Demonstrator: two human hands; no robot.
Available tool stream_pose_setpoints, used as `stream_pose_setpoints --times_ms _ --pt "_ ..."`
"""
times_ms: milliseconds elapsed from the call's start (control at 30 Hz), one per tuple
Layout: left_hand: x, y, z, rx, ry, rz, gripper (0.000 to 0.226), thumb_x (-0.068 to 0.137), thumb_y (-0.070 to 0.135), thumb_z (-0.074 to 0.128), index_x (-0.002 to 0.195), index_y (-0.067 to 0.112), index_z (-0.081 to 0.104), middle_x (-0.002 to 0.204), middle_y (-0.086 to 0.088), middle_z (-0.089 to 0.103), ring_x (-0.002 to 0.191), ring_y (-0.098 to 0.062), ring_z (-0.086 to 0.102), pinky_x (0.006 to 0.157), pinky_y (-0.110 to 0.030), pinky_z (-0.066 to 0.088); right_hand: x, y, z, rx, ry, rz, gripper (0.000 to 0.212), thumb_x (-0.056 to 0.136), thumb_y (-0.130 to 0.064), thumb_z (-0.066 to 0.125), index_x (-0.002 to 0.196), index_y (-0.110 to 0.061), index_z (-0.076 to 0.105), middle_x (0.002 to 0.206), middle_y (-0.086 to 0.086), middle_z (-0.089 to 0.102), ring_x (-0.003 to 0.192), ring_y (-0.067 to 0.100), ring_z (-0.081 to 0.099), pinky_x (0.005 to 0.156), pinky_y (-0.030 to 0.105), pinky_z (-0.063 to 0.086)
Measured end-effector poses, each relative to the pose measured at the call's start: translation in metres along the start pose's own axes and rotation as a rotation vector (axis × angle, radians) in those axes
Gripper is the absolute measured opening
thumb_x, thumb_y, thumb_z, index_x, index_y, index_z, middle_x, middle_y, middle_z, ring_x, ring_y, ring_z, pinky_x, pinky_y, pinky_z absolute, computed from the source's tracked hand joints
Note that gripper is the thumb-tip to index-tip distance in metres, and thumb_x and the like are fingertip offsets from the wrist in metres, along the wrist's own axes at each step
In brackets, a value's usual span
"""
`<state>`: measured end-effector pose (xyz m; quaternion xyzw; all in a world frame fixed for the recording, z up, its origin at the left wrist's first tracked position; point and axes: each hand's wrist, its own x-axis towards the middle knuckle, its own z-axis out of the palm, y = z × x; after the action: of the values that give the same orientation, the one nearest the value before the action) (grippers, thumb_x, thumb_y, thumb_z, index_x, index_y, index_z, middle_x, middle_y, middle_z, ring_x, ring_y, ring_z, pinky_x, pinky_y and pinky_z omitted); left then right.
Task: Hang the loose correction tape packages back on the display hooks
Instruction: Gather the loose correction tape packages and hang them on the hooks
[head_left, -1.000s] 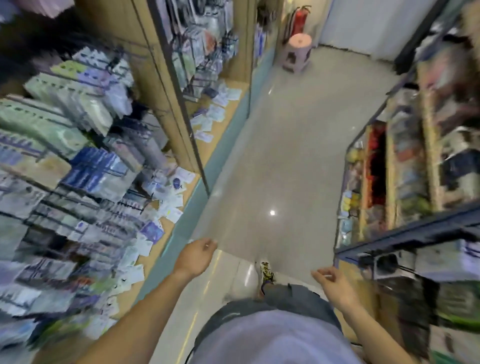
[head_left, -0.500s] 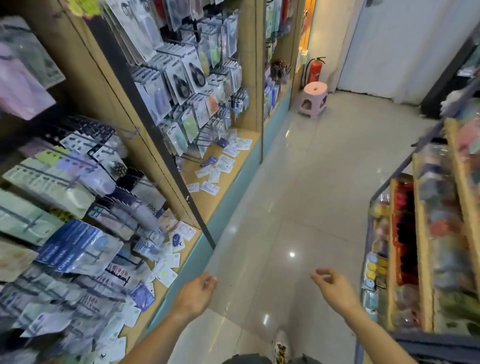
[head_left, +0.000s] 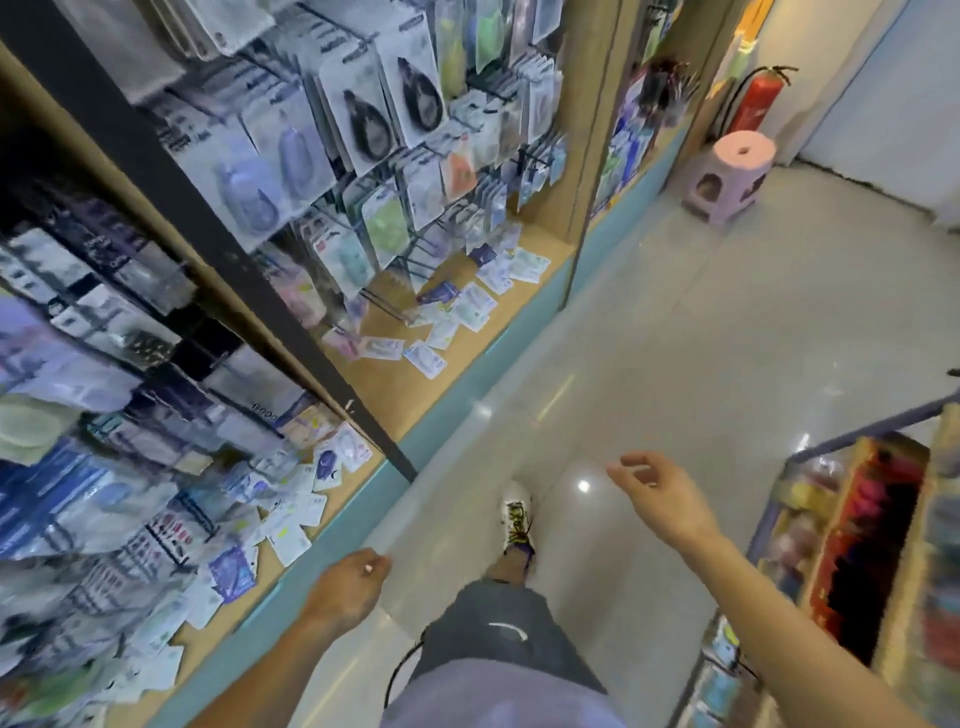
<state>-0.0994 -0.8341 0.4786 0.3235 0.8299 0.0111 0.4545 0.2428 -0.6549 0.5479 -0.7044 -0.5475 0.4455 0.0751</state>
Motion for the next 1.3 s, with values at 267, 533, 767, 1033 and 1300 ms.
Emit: stream_pose_setpoints --times_ms 267,533,767,1033,1300 --pt "0.133 0.278 -0.048 0.073 -0.079 0.234 0.029 0.109 0.039 0.038 0.103 0.022 0.061 0.132 -0.013 0.066 0.122 -0.033 0.058 0.091 -0.034 0.042 0.105 0.006 -0.11 -0.041 0.121 0.236 0.026 0.095 -0.045 0.068 0.112 -0.026 0.067 0.104 0.004 0.073 0.093 0.023 0.066 0.083 0.038 0.05" --pt "0.203 0.451 -0.061 0.048 -0.022 0.374 0.04 0.107 0.05 0.041 0.105 0.02 0.067 0.113 -0.005 0.074 0.111 -0.029 0.065 0.095 -0.038 0.05 0.243 -0.011 -0.178 -0.068 0.084 0.291 0.027 0.094 -0.04 0.07 0.112 -0.02 0.067 0.106 0.01 0.072 0.095 0.026 0.063 0.082 0.037 0.046" --pt "0.296 0.438 -0.029 0.005 0.035 -0.1 0.071 0.099 0.076 0.031 0.159 0.039 0.033 0.164 -0.01 0.036 0.15 -0.037 0.032 0.123 -0.053 0.028 0.455 -0.058 -0.169 -0.275 -0.151 0.033 0.026 0.097 -0.047 0.062 0.116 -0.029 0.063 0.108 0.002 0.072 0.094 0.02 0.065 0.083 0.034 0.049" --pt "0.435 0.451 -0.017 -0.254 0.298 -0.228 0.094 0.079 0.093 0.028 0.16 0.046 0.029 0.166 -0.007 0.037 0.153 -0.035 0.031 0.126 -0.05 0.024 0.66 -0.163 -0.049 -0.268 -0.302 -0.368 0.048 0.094 -0.043 0.069 0.137 -0.024 0.057 0.127 0.009 0.065 0.113 0.025 0.063 0.097 0.035 0.049" --pt "0.625 0.42 0.047 -0.046 0.614 -0.211 0.061 0.102 0.057 0.05 0.156 0.031 0.042 0.156 -0.01 0.05 0.137 -0.036 0.051 0.111 -0.045 0.042 0.796 -0.144 0.119 -0.508 -0.267 -0.771 0.069 0.096 -0.046 0.065 0.155 -0.023 0.038 0.154 0.009 0.048 0.141 0.031 0.043 0.112 0.039 0.034"
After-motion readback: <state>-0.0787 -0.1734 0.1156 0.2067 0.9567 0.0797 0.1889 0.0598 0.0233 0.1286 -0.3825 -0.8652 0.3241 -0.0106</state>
